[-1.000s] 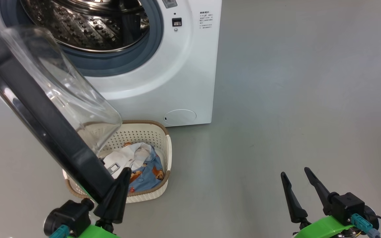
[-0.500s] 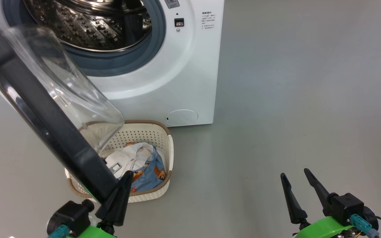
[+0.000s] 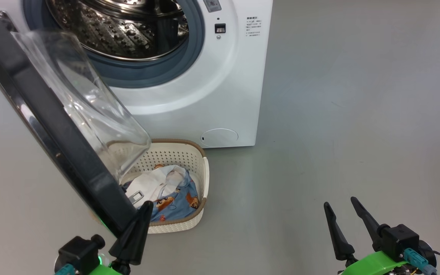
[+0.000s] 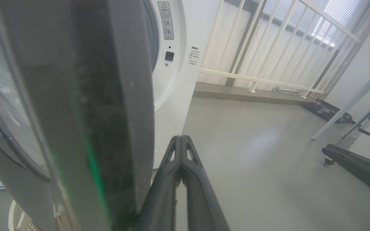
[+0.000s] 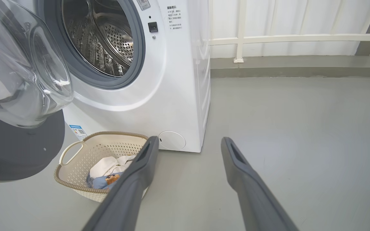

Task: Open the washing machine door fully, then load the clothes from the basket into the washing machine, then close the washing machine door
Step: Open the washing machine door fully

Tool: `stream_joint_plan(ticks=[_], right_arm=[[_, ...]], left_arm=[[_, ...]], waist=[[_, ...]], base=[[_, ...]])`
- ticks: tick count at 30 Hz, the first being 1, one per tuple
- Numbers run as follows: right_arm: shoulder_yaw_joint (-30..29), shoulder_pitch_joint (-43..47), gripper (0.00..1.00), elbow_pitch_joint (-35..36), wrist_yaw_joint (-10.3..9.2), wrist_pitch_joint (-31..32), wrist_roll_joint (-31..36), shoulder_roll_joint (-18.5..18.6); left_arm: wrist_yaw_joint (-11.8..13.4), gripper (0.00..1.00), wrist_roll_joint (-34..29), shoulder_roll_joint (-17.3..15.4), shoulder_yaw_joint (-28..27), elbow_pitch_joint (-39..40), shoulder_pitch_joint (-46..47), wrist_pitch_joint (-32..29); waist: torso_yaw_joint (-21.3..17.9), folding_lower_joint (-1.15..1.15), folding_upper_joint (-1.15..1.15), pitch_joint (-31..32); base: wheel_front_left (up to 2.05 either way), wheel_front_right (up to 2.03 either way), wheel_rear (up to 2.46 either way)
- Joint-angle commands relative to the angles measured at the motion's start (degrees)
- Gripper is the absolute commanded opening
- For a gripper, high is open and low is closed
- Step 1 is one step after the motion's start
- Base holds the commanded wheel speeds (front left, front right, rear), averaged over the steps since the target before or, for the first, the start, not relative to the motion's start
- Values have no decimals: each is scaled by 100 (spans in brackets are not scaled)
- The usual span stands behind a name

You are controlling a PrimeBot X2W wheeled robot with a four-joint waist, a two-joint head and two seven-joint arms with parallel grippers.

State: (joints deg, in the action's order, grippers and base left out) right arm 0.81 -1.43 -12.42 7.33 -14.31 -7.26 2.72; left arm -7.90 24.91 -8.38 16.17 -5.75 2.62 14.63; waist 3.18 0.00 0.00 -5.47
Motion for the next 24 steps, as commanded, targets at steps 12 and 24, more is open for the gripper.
stream_joint_plan(ticks=[12,24], right_arm=[[157,-156,100,70,16,-69,-106,16],[126,-171,100,62,16,-69,-105,16]], left_arm=[[42,0,-75,-110,-536,110,-38,37],[42,0,-35,-141,-559,727,-245,37]], waist=[[213,0,0,10],[458,0,0,-59]], base=[[0,0,0],[0,0,0]])
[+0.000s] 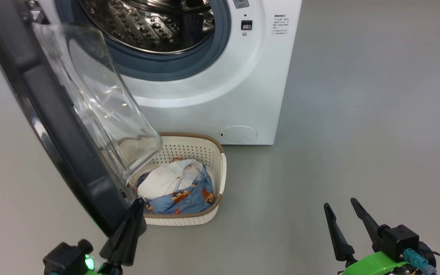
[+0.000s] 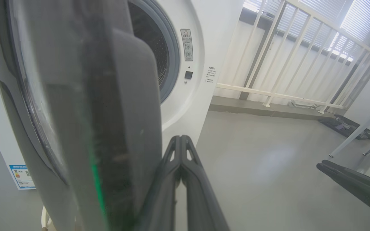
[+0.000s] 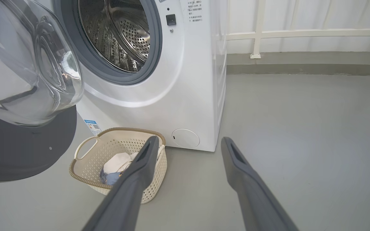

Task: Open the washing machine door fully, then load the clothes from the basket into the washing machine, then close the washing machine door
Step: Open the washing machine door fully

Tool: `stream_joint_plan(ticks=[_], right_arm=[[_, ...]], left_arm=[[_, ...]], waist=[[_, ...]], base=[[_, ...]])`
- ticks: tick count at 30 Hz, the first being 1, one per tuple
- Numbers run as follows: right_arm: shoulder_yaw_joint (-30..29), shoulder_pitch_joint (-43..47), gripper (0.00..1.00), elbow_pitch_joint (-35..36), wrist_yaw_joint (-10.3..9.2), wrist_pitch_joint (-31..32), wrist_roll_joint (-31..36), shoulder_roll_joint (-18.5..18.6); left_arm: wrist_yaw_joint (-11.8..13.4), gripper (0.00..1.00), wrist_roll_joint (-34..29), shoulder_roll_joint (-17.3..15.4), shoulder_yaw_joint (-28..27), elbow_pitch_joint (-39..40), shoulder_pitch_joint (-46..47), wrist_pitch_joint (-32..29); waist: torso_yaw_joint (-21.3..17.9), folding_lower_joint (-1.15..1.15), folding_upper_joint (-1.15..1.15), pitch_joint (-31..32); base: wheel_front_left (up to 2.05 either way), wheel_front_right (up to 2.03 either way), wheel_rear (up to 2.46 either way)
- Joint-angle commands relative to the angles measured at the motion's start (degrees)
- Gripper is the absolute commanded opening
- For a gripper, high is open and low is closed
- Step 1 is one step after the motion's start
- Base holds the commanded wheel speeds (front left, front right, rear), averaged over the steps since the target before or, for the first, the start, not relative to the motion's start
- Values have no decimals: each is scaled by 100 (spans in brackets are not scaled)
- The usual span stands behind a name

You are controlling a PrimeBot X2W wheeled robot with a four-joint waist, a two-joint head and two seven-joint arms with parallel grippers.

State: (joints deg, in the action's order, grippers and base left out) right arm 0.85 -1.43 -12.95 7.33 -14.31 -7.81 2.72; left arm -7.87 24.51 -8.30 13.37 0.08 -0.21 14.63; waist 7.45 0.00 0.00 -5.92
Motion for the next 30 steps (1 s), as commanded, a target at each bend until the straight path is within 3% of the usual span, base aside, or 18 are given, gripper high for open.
stream_joint_plan(ticks=[1,16,30], right_arm=[[119,-174,100,113,16,-69,-53,16],[162,-250,100,49,16,-69,-115,16],[116,-184,100,27,16,-69,-157,16]], left_arm=[[38,0,3,-152,-282,165,-1,37],[38,0,-20,-101,-277,-167,78,37],[38,0,-223,135,-715,-334,108,37]], waist=[[57,0,0,-21],[186,0,0,-70],[139,0,0,17]], base=[[0,0,0],[0,0,0],[0,0,0]])
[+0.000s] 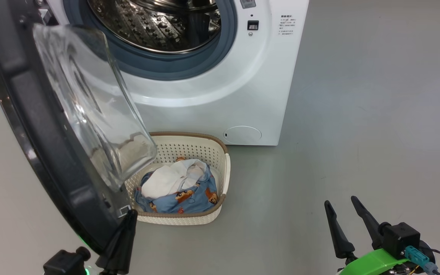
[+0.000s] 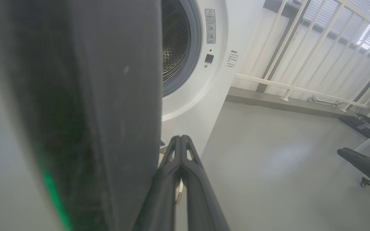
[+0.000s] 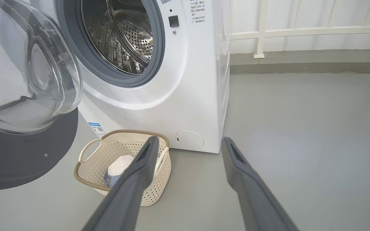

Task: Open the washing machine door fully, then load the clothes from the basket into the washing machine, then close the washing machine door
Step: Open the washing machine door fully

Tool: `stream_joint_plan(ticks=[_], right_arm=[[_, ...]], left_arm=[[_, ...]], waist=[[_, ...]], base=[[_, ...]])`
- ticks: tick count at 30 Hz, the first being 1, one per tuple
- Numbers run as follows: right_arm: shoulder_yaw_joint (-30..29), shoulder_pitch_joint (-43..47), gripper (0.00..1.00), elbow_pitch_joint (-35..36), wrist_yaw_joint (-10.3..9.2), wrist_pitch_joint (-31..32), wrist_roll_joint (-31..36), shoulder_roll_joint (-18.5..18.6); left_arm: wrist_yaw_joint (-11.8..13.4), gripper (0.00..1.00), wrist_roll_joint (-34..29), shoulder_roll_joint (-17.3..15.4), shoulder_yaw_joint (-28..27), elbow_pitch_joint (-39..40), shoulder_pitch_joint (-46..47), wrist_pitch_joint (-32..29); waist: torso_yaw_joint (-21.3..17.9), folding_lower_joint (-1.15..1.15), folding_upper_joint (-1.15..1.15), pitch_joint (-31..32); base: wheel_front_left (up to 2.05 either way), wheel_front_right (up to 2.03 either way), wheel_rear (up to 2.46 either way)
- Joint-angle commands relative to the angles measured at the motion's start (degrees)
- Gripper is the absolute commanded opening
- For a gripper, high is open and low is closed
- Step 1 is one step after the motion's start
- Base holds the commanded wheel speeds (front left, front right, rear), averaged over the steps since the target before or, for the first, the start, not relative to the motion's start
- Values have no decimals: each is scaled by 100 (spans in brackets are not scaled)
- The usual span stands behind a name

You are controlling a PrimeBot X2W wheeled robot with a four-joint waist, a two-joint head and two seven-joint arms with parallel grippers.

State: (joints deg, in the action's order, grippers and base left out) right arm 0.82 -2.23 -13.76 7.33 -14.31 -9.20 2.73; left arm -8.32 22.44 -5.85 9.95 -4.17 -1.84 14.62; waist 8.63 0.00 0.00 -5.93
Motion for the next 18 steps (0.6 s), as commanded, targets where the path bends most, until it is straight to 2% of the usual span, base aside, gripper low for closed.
stream_joint_plan(ticks=[1,9,18], right_arm=[[120,-104,100,108,16,-69,-17,15],[106,-41,100,86,16,-69,-34,15],[122,-39,100,32,16,-69,-65,15]], left_arm=[[83,0,-17,-110,-373,91,272,38],[83,0,-92,-55,-522,261,139,38],[83,0,-154,40,-668,-30,-38,38]], waist=[[20,0,0,17],[232,0,0,95],[494,0,0,160]], base=[[0,0,0],[0,0,0],[0,0,0]])
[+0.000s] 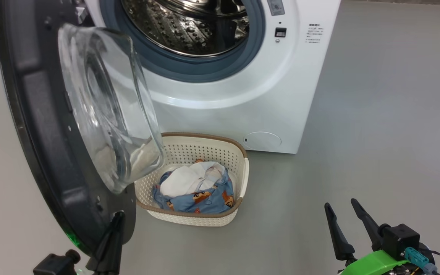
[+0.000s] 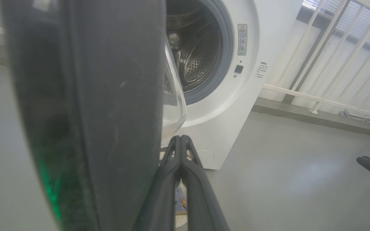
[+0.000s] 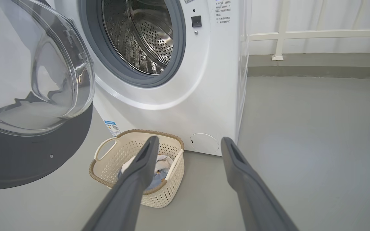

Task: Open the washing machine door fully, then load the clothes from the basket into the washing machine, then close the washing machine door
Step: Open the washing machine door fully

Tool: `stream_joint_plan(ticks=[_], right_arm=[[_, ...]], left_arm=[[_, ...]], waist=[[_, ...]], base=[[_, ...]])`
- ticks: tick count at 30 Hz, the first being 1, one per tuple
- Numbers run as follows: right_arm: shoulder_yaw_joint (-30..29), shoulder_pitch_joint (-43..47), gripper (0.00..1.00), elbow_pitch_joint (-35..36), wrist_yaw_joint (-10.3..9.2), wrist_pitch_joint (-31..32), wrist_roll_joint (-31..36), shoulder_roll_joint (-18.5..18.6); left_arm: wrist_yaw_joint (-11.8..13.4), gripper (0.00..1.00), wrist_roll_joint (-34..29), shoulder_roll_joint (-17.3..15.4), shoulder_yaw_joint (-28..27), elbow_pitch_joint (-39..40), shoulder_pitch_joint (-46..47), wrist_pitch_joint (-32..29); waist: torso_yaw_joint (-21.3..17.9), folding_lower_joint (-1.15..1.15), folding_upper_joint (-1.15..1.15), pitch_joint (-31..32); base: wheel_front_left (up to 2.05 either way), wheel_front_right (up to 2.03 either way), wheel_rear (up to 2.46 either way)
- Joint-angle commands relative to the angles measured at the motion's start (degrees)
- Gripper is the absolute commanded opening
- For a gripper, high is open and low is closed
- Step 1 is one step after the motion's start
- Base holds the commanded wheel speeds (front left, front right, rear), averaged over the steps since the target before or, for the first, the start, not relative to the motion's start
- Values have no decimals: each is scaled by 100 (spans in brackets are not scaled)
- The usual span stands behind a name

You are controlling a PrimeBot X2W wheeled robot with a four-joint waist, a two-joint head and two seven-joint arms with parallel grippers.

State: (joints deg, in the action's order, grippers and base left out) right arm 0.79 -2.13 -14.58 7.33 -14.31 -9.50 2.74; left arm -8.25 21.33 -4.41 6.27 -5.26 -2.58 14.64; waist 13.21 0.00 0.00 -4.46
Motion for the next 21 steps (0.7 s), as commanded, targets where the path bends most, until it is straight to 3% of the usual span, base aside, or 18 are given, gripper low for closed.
stream_joint_plan(ticks=[1,12,21], right_arm=[[121,-45,100,111,16,-69,-37,14],[123,-50,100,64,16,-69,-63,14],[136,-72,100,83,16,-69,-62,14]], left_arm=[[76,0,-52,-92,-333,60,38,36],[76,0,-84,63,-991,-45,55,36],[76,0,24,138,-1717,-591,158,36]], waist=[[69,0,0,13],[282,0,0,24],[313,0,0,-47]], base=[[0,0,0],[0,0,0],[0,0,0]])
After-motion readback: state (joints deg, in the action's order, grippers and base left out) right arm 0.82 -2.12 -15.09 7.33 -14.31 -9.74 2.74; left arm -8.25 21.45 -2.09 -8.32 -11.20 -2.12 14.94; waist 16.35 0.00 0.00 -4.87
